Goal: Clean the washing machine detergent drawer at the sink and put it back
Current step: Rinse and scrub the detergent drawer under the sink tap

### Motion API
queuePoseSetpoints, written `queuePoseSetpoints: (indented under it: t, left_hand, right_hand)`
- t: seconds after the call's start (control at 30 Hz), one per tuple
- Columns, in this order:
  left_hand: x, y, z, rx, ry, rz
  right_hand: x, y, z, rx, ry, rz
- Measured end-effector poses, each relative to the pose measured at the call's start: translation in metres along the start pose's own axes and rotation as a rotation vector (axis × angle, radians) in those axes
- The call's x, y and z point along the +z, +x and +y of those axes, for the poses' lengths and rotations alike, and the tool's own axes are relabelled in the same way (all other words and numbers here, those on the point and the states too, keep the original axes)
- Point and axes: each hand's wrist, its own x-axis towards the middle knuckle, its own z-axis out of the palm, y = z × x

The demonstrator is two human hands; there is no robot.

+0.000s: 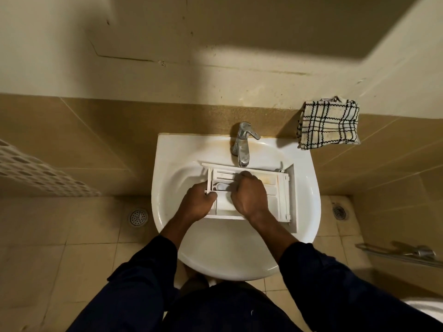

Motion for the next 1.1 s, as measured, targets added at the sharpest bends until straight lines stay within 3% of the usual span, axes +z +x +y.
queuePoseSetpoints:
  t: [0.13,0.27,0.4,0.5,0.67,0.8,1.0,1.1]
  left_hand:
    - [-0.012,-0.003,-0.008,0.0,-0.006,0.056]
    - [-0.014,-0.004,-0.008,-0.011,-0.037,0.026]
    - [-0.003,-0.008,0.004,-0.074,-0.108,-0.023]
    - [0.005,-0.006,0.011,-0.15,-0.235,-0.102]
    - [0.003,-0.009,0.015,-0.193,-0.278,-0.111]
    - [-0.007,-0.013,0.009,-0.258,-0.323,-0.054]
    - [-0.01,-0.016,0.012,-0.276,-0.313,-0.09]
    - [-0.007,-0.018,0.016,-0.272,-0.298,-0.059]
  right_hand:
    - [-0.011,-0.003,0.026,-0.135,-0.134,0.009]
    - [-0.026,-0.007,0.046,-0.041,-0.282,-0.047]
    - [-0.011,-0.008,0.01,-0.042,-0.112,-0.04]
    - [-0.003,-0.01,-0.011,-0.114,0.004,0.076]
    - [-0.005,-0.01,-0.005,-0.102,-0.084,-0.111]
    - [-0.014,-0.012,0.045,0.097,-0.186,-0.183]
    - [-0.003,-0.011,0.039,0.189,-0.208,-0.184]
    - [-0.005,-0.006,0.014,0.058,-0.041,-0.089]
